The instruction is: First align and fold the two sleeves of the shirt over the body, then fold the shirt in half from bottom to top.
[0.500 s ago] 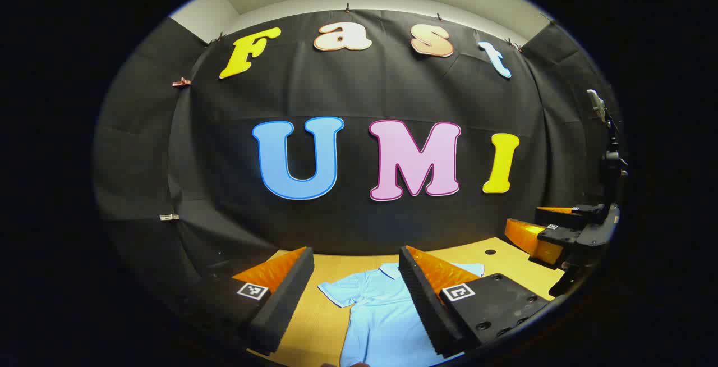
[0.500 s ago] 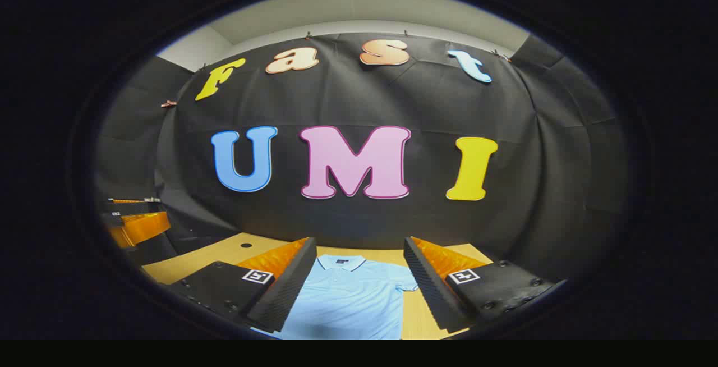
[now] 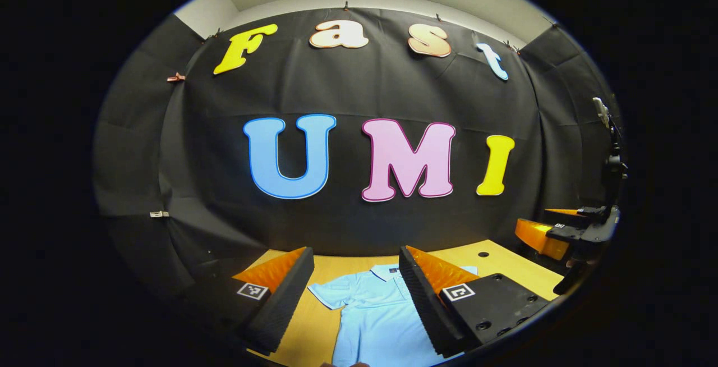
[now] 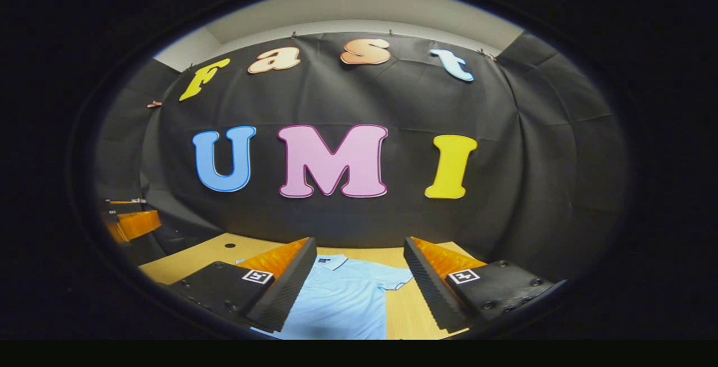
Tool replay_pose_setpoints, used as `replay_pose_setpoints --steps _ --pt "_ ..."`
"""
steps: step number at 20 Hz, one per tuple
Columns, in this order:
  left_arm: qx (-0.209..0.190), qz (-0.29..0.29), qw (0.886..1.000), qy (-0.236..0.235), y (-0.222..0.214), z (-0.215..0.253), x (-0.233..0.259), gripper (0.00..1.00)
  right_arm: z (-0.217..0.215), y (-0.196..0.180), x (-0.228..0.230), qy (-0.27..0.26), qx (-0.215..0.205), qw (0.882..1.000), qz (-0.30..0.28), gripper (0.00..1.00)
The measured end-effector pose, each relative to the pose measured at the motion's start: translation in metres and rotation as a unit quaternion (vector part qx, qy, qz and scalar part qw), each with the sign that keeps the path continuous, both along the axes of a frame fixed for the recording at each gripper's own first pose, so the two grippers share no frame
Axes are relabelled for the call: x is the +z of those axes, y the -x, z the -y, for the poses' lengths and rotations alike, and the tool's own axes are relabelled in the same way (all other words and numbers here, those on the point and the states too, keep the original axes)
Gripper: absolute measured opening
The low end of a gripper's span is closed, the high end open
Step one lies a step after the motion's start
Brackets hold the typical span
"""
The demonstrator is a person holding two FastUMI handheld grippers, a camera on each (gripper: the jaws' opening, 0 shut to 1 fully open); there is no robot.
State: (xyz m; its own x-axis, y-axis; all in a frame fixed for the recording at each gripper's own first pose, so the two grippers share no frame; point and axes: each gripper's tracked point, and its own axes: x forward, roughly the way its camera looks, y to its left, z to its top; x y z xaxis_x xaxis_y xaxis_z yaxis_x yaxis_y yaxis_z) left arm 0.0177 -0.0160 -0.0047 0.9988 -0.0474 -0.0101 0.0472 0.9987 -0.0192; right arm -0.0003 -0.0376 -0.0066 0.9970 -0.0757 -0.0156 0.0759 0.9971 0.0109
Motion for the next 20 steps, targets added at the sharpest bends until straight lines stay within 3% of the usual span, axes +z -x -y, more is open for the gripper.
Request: replay_pose_setpoints --steps 12,20 --pt "0.008 -0.018 1.0 -0.001 -0.014 0.001 -0.012 0.96 0.01 -0.019 -0.021 -0.002 0.002 1.0 -0.026 0.97" --pt "0.028 -0.05 0.998 -0.005 -0.022 0.0 -0.036 0.97 0.033 -0.071 -0.081 -0.013 0.007 0.994 -0.111 0.97"
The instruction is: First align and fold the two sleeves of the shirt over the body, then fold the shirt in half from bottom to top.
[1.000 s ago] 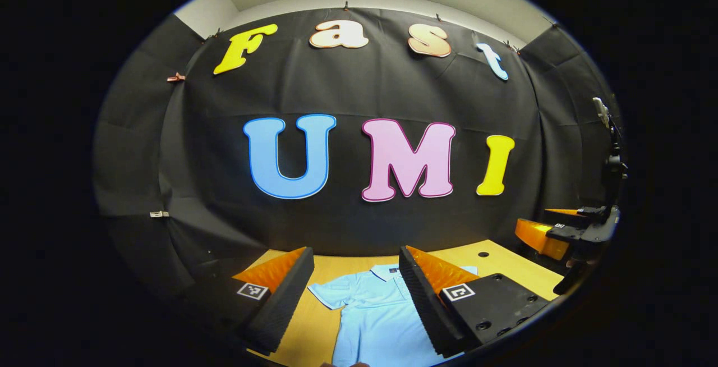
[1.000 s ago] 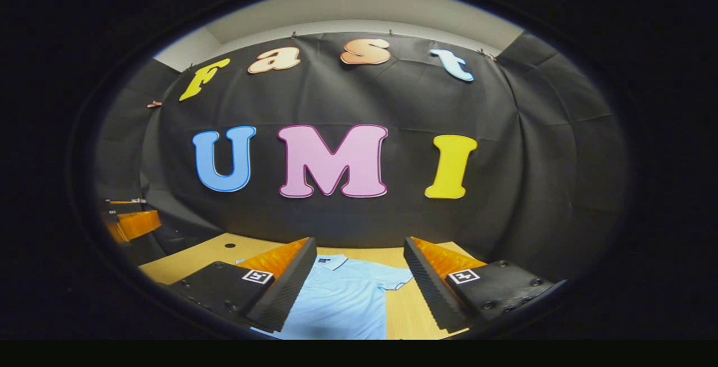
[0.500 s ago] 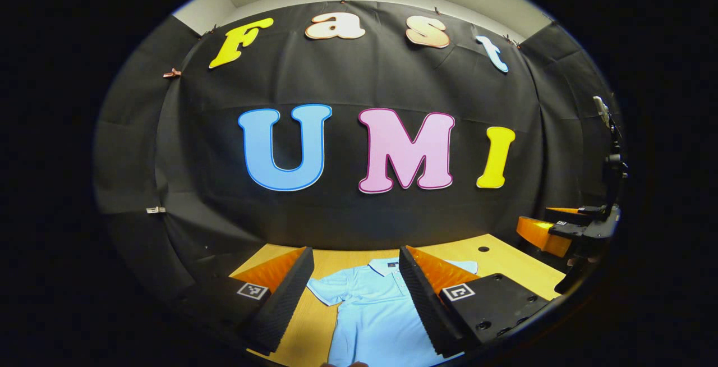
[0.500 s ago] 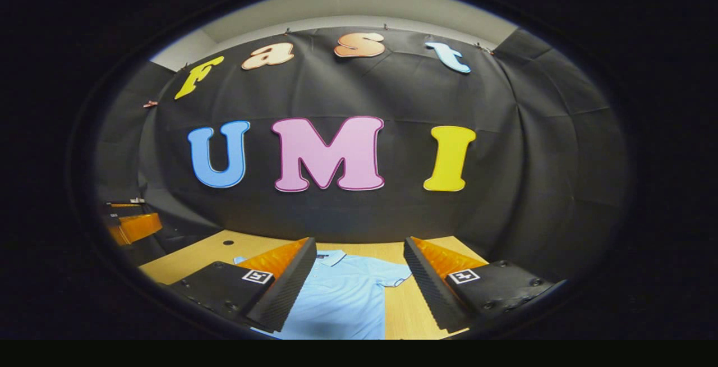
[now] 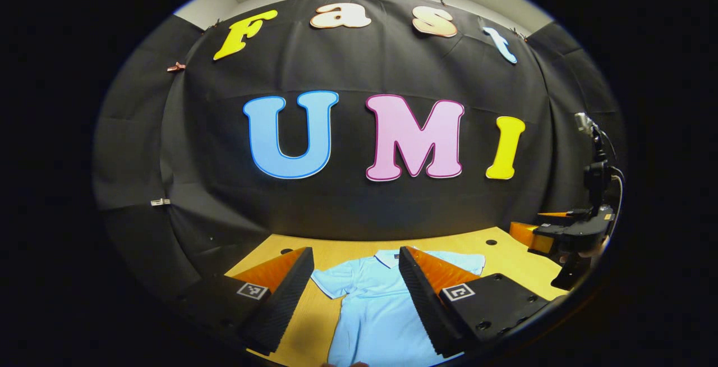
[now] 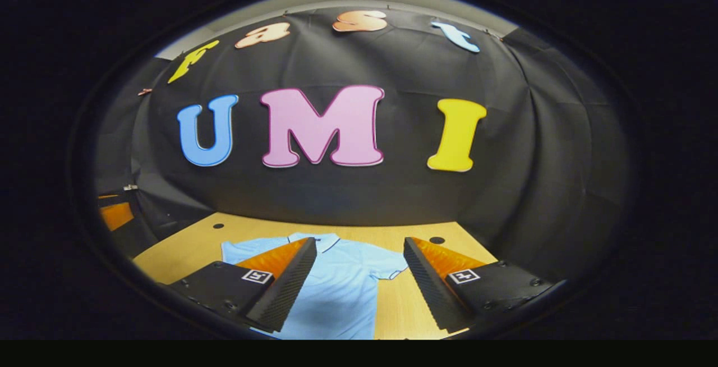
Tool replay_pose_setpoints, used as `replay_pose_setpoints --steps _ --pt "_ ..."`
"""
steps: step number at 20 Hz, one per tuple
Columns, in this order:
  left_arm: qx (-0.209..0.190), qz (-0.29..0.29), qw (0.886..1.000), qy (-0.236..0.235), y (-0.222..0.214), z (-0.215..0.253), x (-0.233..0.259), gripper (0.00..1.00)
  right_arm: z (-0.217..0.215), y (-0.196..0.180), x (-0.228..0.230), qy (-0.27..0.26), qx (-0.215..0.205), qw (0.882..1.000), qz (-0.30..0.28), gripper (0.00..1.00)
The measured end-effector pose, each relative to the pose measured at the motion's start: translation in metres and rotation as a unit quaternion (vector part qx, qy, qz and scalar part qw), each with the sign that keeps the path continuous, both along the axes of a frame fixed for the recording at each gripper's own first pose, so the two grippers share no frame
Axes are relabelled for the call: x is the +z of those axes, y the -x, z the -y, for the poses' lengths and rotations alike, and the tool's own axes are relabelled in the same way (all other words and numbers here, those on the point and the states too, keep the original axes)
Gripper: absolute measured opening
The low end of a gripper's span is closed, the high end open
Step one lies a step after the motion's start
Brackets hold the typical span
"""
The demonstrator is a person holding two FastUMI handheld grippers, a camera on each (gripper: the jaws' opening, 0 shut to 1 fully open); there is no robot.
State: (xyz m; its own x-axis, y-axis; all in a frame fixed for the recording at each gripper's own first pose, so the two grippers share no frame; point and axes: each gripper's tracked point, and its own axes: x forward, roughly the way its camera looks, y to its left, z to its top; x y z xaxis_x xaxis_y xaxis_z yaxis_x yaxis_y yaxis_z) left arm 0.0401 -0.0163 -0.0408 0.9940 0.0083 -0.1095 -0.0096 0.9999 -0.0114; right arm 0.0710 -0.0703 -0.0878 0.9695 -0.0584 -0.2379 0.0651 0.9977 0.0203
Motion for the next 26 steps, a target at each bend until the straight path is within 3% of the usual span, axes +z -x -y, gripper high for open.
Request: replay_pose_setpoints --steps 15,26 --pt "0.088 -0.086 0.992 0.015 -0.035 -0.012 -0.062 0.97 0.086 -0.123 -0.147 0.002 -0.032 0.992 -0.123 0.97" --pt "0.098 -0.134 0.986 0.018 -0.062 0.009 -0.096 0.97 0.132 -0.201 -0.249 0.004 -0.036 0.978 -0.204 0.97"
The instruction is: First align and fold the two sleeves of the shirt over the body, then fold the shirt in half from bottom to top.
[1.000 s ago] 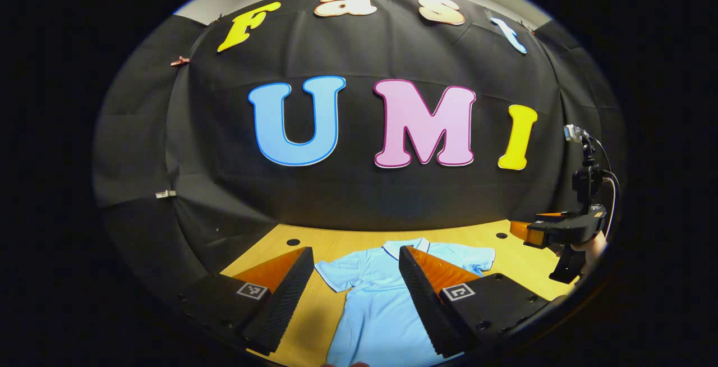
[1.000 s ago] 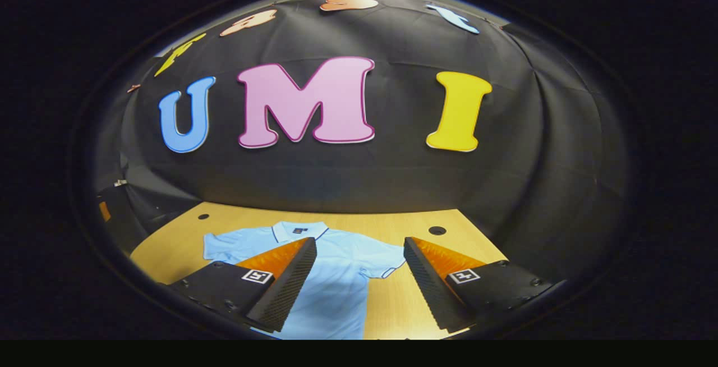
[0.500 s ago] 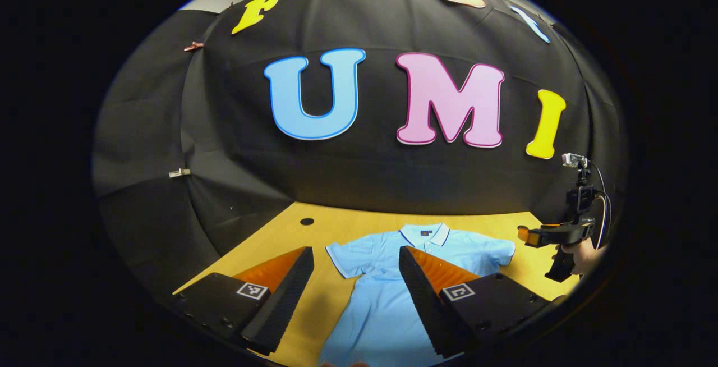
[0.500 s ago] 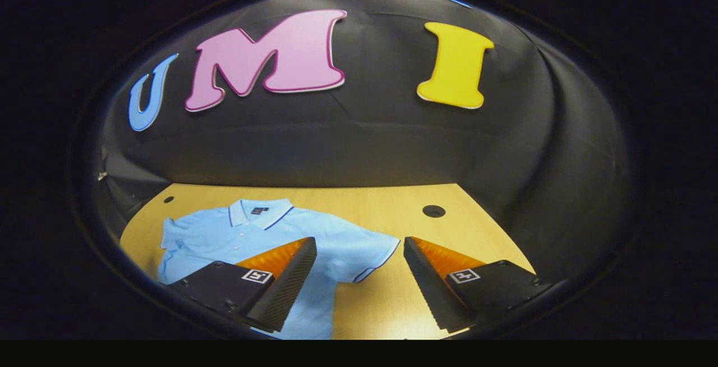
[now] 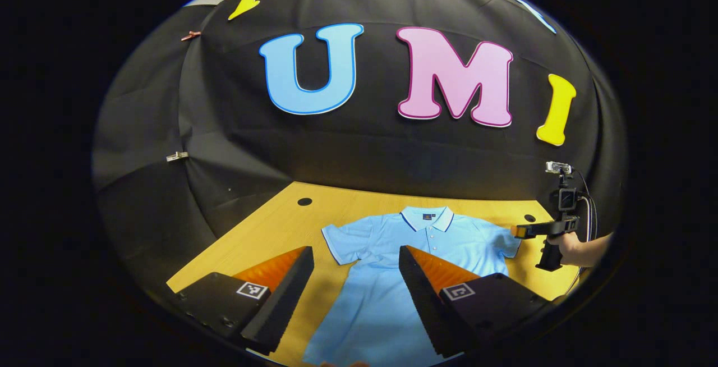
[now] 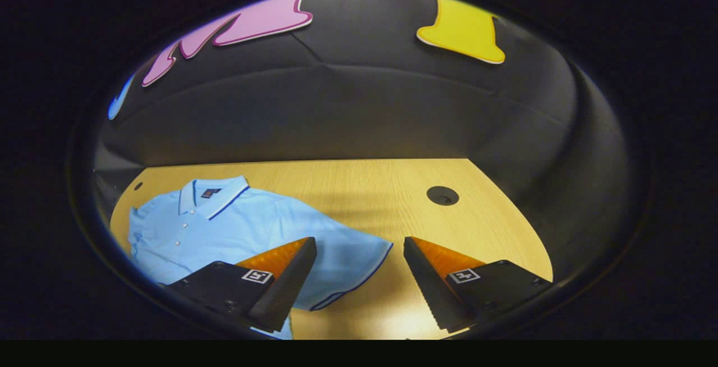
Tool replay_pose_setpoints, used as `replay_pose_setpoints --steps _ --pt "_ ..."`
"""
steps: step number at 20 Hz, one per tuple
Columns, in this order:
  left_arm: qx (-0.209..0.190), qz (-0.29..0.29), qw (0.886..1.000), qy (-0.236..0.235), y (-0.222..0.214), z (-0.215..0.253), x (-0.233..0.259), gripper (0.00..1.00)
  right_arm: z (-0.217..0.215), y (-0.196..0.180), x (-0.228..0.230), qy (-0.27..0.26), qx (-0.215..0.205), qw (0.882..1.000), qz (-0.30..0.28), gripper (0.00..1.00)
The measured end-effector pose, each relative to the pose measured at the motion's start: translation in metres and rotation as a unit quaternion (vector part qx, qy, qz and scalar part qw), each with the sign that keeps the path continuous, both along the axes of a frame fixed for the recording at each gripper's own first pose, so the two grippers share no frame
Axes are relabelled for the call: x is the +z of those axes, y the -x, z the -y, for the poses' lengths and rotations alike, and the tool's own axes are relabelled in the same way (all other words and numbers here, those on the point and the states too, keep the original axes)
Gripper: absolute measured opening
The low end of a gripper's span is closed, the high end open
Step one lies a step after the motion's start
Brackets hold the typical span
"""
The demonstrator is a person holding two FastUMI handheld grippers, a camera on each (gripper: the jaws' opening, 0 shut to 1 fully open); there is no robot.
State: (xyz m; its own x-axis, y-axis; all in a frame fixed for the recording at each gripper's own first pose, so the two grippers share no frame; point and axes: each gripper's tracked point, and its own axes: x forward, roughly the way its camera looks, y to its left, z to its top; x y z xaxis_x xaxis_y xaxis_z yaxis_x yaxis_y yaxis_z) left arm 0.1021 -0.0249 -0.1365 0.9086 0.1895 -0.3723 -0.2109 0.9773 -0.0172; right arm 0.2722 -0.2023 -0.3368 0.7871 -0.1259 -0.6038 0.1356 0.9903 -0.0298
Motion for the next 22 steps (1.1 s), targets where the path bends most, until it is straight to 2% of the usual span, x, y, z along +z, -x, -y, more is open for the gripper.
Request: replay_pose_setpoints --steps 6,10,12,14,15,16,17,19,21,22 --pt "-0.019 -0.007 1.0 -0.008 -0.012 0.019 -0.003 0.97 0.012 -0.003 -0.035 -0.033 -0.025 0.999 -0.035 0.98" --pt "-0.032 -0.005 0.999 -0.006 -0.015 0.033 -0.001 0.97 0.003 -0.01 -0.039 -0.026 0.002 0.999 -0.031 0.96" --pt "-0.033 -0.005 0.999 -0.003 -0.017 0.035 -0.001 0.97 -0.008 -0.009 -0.037 -0.028 0.016 0.999 -0.031 0.67" --pt "-0.034 -0.004 0.999 -0.004 -0.019 0.036 -0.002 0.97 -0.013 -0.009 -0.037 -0.022 0.017 0.999 -0.033 0.22" --pt "-0.033 -0.004 0.999 -0.004 -0.018 0.037 -0.002 0.97 -0.015 -0.011 -0.036 -0.019 0.018 0.999 -0.03 0.07" --pt "-0.03 -0.003 1.0 -0.003 -0.016 0.036 -0.001 0.97 -0.018 -0.011 -0.037 -0.023 0.018 0.999 -0.035 0.12" --pt "-0.028 -0.002 1.0 -0.001 -0.016 0.036 -0.002 0.97 -0.022 -0.01 -0.035 -0.032 0.019 0.999 -0.034 0.06" --pt "-0.026 -0.002 1.0 0.001 -0.013 0.035 -0.002 0.97 -0.028 -0.008 -0.033 -0.057 0.017 0.998 -0.037 0.07" --pt "-0.023 -0.005 1.0 0.001 -0.006 0.03 -0.004 1.0 -0.024 -0.011 -0.022 -0.048 0.017 0.998 -0.023 0.06" --pt "-0.021 -0.004 1.0 0.0 -0.003 0.027 -0.004 0.97 -0.024 -0.014 -0.01 -0.042 0.018 0.999 -0.01 0.06"
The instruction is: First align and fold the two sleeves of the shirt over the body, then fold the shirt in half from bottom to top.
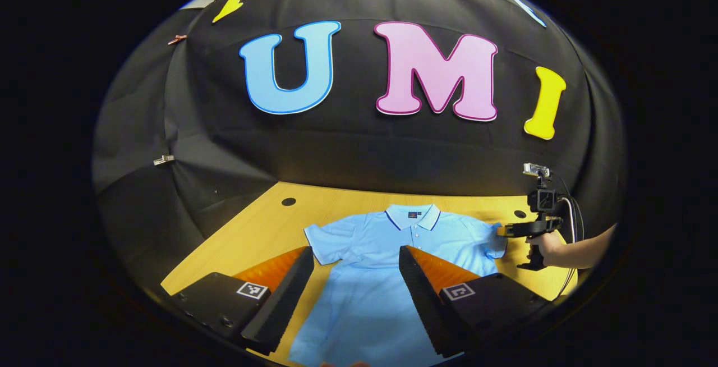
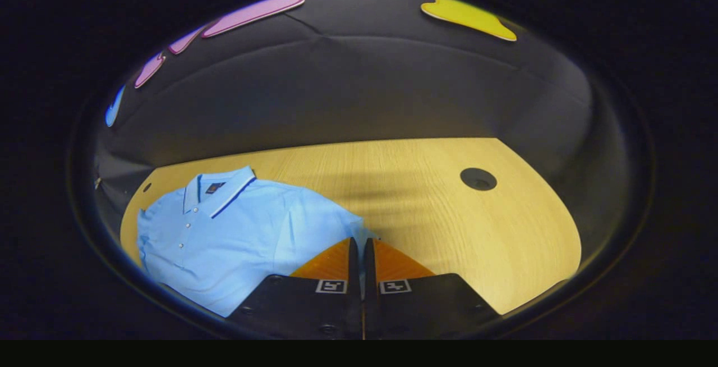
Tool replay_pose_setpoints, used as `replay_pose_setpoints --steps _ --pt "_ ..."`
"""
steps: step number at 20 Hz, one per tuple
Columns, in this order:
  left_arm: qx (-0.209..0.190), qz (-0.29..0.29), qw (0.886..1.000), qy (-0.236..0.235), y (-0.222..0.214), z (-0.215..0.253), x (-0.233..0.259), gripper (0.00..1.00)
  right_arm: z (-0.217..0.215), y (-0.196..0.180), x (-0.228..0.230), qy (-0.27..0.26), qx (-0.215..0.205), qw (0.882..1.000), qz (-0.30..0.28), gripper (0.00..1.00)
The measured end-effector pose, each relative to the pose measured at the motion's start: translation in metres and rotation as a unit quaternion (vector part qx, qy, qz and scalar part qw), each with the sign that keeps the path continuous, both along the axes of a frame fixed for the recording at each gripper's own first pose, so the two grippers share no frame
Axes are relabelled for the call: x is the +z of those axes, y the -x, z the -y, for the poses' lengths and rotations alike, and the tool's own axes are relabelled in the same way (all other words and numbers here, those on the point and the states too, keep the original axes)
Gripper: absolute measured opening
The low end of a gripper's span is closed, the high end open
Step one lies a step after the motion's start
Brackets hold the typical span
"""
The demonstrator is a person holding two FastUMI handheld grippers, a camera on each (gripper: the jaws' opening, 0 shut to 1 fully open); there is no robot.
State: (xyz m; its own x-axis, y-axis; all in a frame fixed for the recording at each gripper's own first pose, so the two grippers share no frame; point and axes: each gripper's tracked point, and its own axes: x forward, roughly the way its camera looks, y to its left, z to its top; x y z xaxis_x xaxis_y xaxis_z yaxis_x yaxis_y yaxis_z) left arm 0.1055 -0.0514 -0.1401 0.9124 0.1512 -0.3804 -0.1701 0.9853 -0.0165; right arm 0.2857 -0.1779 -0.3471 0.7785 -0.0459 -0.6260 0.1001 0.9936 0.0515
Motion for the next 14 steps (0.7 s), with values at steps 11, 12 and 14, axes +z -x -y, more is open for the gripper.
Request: replay_pose_setpoints --steps 11,12,14 --pt "0.024 0.015 0.999 0.015 0.027 -0.045 0.003 0.97 -0.132 -0.013 0.074 0.007 0.084 0.995 0.049 0.06" --pt "0.025 0.014 0.999 0.019 0.028 -0.049 0.001 0.97 -0.146 -0.012 0.072 0.006 0.09 0.995 0.046 0.06" --pt "0.028 0.014 0.999 0.023 0.029 -0.06 -0.002 0.97 -0.175 -0.008 0.067 0.01 0.106 0.993 0.042 0.01"
